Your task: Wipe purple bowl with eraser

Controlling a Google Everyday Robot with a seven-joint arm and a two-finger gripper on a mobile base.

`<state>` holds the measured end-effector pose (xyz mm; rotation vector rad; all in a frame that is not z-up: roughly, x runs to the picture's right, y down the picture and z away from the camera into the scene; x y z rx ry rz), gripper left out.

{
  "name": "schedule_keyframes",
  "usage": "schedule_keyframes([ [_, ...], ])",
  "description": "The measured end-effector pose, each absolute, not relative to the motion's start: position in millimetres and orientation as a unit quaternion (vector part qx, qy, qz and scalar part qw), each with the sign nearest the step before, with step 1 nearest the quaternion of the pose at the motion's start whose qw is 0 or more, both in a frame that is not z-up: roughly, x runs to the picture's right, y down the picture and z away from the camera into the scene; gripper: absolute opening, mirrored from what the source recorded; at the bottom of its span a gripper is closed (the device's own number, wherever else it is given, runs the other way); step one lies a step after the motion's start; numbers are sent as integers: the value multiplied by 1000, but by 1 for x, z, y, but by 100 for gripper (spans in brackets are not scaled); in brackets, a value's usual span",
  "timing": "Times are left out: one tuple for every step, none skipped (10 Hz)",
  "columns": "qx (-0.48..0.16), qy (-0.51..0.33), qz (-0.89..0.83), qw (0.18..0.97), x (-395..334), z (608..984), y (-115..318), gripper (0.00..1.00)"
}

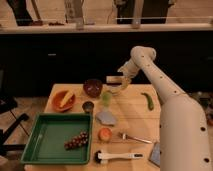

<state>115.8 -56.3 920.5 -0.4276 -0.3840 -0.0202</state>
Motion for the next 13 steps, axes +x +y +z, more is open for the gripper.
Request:
schedule_keyframes([
  [-211, -189, -10, 959, 116, 922, -56, 80],
  [-212, -188, -8, 959, 118, 923, -55, 80],
  [-214, -186, -8, 959, 121, 925, -54, 80],
  [-216, -186, -9, 959, 121, 927, -54, 80],
  [-218, -185, -10, 958, 120, 928, -55, 80],
  [-221, -184, -11, 958, 119, 931, -55, 80],
  [-222, -184, -12, 957, 119, 932, -55, 80],
  [-224, -183, -12, 957, 119, 933, -55, 80],
  [-227, -181, -12, 957, 121, 934, -55, 80],
  [-231, -179, -13, 956, 122, 936, -54, 80],
  [-232, -178, -15, 956, 121, 936, -54, 80],
  [-235, -177, -17, 956, 120, 937, -54, 80],
  [-237, -177, -18, 955, 119, 938, -54, 80],
])
